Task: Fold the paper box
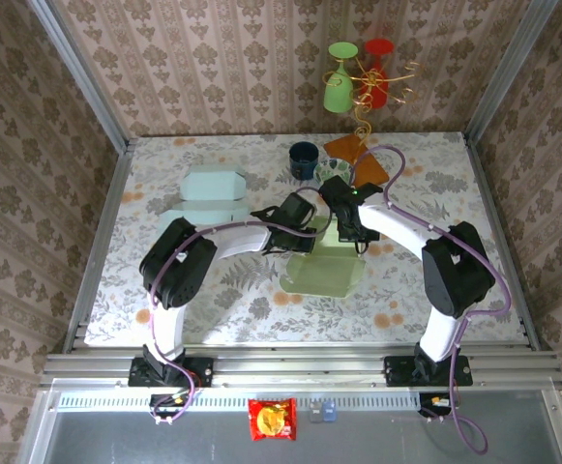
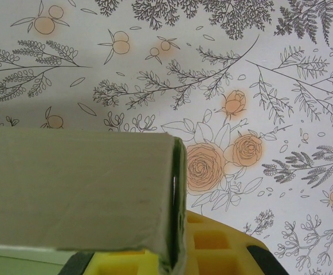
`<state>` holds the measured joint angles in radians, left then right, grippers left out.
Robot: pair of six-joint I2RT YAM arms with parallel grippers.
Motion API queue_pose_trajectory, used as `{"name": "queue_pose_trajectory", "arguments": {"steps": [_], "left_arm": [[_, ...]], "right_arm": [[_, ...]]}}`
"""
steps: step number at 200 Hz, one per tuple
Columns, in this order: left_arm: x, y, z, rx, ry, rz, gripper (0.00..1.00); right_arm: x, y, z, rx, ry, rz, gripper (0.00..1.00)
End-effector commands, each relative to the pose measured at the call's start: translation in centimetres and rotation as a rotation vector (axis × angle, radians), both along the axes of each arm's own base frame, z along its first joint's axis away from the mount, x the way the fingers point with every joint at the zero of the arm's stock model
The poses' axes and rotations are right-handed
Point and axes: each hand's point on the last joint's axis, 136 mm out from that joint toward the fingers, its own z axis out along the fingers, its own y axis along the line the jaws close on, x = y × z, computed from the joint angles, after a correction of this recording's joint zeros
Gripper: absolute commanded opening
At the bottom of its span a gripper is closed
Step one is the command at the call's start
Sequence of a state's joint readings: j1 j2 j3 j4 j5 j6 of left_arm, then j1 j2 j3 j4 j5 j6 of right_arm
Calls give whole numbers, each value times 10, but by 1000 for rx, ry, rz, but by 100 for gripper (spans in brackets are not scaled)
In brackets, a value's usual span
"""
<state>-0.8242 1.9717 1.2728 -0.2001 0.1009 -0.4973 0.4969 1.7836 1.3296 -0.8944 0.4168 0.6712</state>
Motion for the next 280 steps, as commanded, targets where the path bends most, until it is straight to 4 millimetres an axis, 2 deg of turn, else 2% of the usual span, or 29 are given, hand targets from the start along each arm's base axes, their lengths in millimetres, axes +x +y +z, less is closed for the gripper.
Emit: {"name": "queue_pose_trajectory", "arguments": {"steps": [1,56,75,111,148,171,200,217,229,252,280], "left_arm": [[-6,18,-7,103,10,0,5],[-5,-1,29,7,0,-36,46],[-6,-7,41,-56,13,-38,54],[-5,-19,69,-190,15,-47,60],[6,-24,123,-308,-69,-37,63],[19,-11,151,-356,-110,27,61],[27,18,178,-367,-179,95,59],[27,35,181,-371,-180,124,58],[23,44,176,-370,-160,134,56],[8,54,152,-356,-94,140,53],[-14,48,123,-379,0,125,48]], "right_arm": [[3,-9,4,-31,-5,-41,0],[-3,-13,-4,-6,14,-83,0],[-6,-16,-7,19,22,-110,0],[-12,-21,-15,59,40,-158,0],[-23,-34,-26,135,64,-268,0],[-34,-44,-32,222,65,-392,0],[-56,-63,-50,440,48,-693,0],[-65,-70,-54,541,15,-850,0],[-71,-72,-55,599,-7,-957,0],[-88,-68,-68,717,-23,-1207,0],[-98,-51,-84,845,13,-1454,0]]}}
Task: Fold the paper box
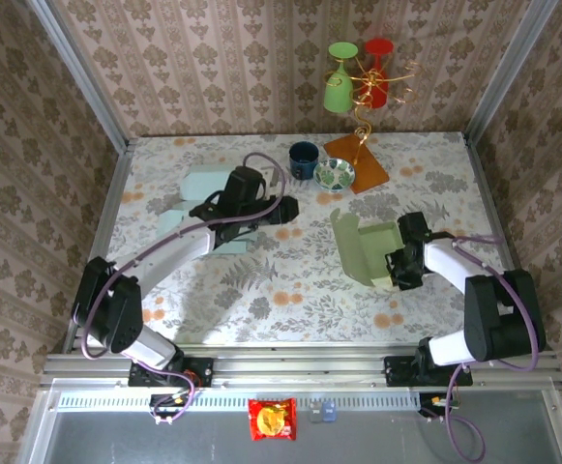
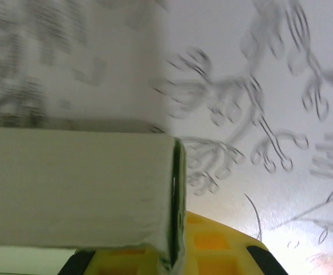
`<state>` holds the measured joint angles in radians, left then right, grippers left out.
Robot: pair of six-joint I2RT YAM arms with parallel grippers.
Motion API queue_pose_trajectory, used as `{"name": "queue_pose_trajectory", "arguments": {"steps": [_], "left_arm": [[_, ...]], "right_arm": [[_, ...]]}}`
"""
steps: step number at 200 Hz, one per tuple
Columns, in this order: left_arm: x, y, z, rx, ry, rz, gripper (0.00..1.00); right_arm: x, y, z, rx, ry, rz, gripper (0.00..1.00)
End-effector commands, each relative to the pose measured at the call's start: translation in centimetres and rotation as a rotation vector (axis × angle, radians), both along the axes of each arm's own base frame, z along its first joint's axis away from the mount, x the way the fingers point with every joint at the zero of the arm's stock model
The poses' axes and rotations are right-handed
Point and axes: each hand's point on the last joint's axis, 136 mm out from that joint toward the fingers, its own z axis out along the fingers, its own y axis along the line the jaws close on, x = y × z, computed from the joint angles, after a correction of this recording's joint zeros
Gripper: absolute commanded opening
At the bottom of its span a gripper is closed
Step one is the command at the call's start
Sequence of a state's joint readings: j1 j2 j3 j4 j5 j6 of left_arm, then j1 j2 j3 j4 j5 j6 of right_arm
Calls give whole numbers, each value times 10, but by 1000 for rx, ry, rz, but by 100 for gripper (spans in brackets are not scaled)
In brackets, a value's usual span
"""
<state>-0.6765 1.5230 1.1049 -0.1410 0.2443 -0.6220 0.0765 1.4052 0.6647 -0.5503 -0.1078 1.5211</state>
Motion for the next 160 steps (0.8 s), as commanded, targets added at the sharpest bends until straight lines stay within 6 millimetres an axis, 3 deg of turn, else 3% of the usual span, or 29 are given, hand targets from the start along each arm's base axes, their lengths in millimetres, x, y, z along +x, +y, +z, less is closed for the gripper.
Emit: {"name": "queue_pose_trajectory", "arguments": {"steps": [1,28,72,102,136,160], "left_arm": [[-22,-7,-24,-31,98,-34,48],[-40,-28,-50,-40,158,-86,46],[-49,-71,-64,-57,199,-175,45],[-46,-89,-61,-64,193,-211,45],[-43,-101,-55,-67,179,-231,45],[-41,-103,-51,-67,168,-233,45]], "right_arm": [[2,20,-8,179,13,-292,0],[4,30,-8,235,53,-332,2],[4,38,2,262,83,-308,42],[2,34,9,241,61,-294,51],[1,25,42,184,-12,-219,55],[13,9,81,64,-148,-76,56]]}}
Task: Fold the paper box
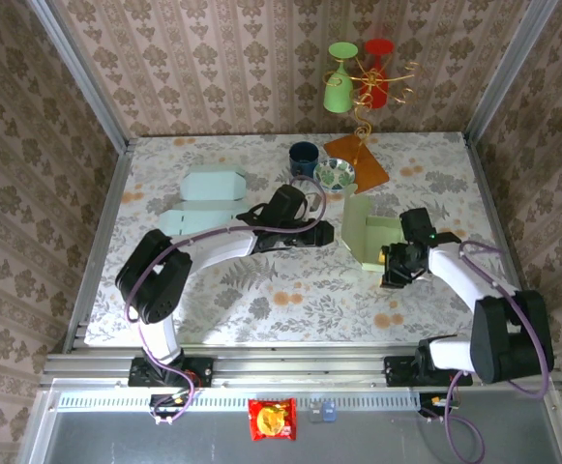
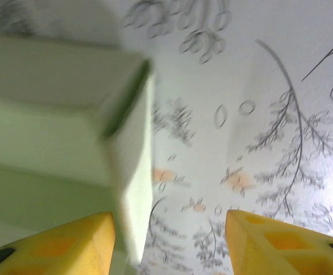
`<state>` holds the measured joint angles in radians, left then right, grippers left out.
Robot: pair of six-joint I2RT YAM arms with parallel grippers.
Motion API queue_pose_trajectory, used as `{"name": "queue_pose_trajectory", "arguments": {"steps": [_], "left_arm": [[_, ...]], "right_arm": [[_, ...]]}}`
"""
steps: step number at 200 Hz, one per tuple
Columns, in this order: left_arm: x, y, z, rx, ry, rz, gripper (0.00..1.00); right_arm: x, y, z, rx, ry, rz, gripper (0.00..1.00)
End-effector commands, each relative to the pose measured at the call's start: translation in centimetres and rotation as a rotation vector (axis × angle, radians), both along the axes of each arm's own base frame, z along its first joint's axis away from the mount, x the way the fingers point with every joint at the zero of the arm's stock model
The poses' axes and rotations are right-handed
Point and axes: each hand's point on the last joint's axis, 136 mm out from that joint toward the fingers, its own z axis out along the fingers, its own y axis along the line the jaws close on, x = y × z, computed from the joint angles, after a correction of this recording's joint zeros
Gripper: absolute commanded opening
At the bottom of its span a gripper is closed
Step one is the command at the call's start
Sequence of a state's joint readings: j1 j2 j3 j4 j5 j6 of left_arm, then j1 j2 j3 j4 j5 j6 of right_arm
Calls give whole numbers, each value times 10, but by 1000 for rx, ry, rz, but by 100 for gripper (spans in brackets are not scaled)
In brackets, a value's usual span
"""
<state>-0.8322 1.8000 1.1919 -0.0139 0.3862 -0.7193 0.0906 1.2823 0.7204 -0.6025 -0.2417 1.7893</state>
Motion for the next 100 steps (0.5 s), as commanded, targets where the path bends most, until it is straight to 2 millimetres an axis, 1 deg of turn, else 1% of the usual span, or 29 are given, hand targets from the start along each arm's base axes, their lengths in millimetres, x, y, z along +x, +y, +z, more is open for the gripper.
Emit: {"name": "queue_pose_trajectory", "arguments": {"steps": [1,12,25,36,46,52,65,72,73,78,100], "left_arm": [[-1,-9,9,-16,-10,-24,45],[-2,-10,11,-17,-14,-27,45],[-3,-11,13,-18,-18,-35,45],[-4,-13,13,-15,-21,-42,45],[-5,-14,14,-12,-24,-49,45],[-6,-16,15,-13,-26,-52,45],[-6,-17,16,-12,-31,-58,45],[-6,-18,17,-11,-38,-60,45],[-6,-19,17,-12,-39,-60,45],[-6,-19,19,-14,-42,-62,45],[-6,-23,23,-20,-50,-66,45]], "right_arm": [[2,-19,38,-158,-92,127,56],[13,-24,61,-239,-175,230,57],[26,-23,85,-317,-252,392,57],[37,-16,103,-373,-309,552,57],[47,-2,116,-404,-355,704,57],[49,6,122,-414,-361,785,57],[51,20,126,-423,-332,928,58],[53,26,135,-432,-338,978,58],[54,27,128,-425,-312,986,59],[55,31,127,-425,-294,1017,59],[65,44,131,-426,-290,1083,59]]}}
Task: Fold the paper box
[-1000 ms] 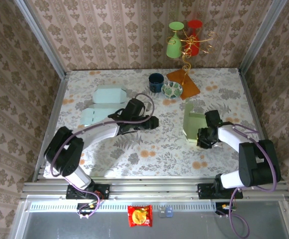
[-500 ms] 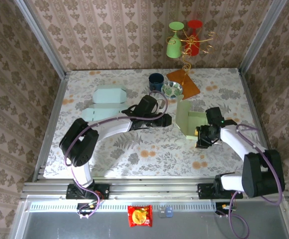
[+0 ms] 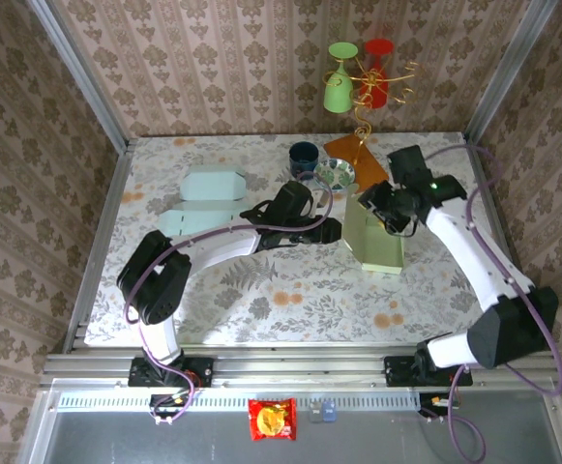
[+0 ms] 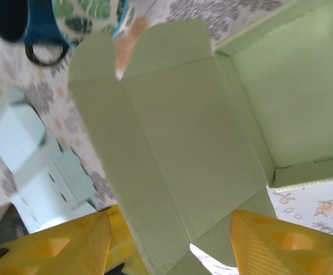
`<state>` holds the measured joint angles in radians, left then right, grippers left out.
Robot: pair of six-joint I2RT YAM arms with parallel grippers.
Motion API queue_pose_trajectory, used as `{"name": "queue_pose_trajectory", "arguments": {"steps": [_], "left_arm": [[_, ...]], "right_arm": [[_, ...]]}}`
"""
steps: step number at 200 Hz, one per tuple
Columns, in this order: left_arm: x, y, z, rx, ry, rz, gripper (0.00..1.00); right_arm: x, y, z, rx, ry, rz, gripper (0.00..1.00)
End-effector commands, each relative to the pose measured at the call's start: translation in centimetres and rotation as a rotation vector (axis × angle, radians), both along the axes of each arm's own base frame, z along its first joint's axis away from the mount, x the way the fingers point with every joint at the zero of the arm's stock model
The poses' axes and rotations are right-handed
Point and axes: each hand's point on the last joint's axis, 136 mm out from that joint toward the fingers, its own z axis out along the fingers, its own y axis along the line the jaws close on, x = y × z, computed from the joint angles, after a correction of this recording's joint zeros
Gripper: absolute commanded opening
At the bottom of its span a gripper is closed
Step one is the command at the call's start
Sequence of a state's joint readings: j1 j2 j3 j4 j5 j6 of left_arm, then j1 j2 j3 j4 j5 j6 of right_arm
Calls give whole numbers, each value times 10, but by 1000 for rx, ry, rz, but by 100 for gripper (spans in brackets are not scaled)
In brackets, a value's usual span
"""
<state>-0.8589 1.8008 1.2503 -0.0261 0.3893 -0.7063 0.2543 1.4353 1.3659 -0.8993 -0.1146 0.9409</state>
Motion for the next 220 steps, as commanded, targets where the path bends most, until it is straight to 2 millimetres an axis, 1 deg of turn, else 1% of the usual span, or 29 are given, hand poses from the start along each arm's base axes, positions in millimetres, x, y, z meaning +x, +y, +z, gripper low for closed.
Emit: {"name": "queue_pose_trajectory", "arguments": {"steps": [1,28,43,88,109,123,140,157,177,186,197,217,220], "left_arm": [[-2,-6,1,13,-12,-29,45],[-3,-9,3,14,-16,-36,45],[-4,-10,3,14,-18,-38,45],[-7,-14,7,8,-27,-46,45],[-8,-16,10,6,-35,-50,45],[-8,-17,12,4,-45,-54,44],[-9,-18,15,3,-54,-63,44],[-11,-19,15,6,-57,-70,44],[-11,-18,14,16,-63,-69,43],[-11,-15,15,24,-70,-65,43],[-10,-11,17,43,-86,-57,44],[-6,2,23,79,-122,-29,46],[-6,5,24,83,-126,-26,46]], "right_arm": [[-17,1,-16,-125,111,167,59],[-4,13,-14,-121,109,200,59],[3,18,-17,-120,116,213,58],[21,25,-16,-119,109,224,55],[25,28,-22,-117,120,225,55],[27,27,-29,-124,141,223,52],[30,28,-35,-129,151,220,45],[35,29,-34,-124,136,216,38],[38,28,-36,-129,136,193,25],[39,27,-36,-128,136,176,21],[40,23,-34,-120,132,137,13],[41,14,-26,-82,101,7,0],[41,12,-24,-72,94,-20,0]]}}
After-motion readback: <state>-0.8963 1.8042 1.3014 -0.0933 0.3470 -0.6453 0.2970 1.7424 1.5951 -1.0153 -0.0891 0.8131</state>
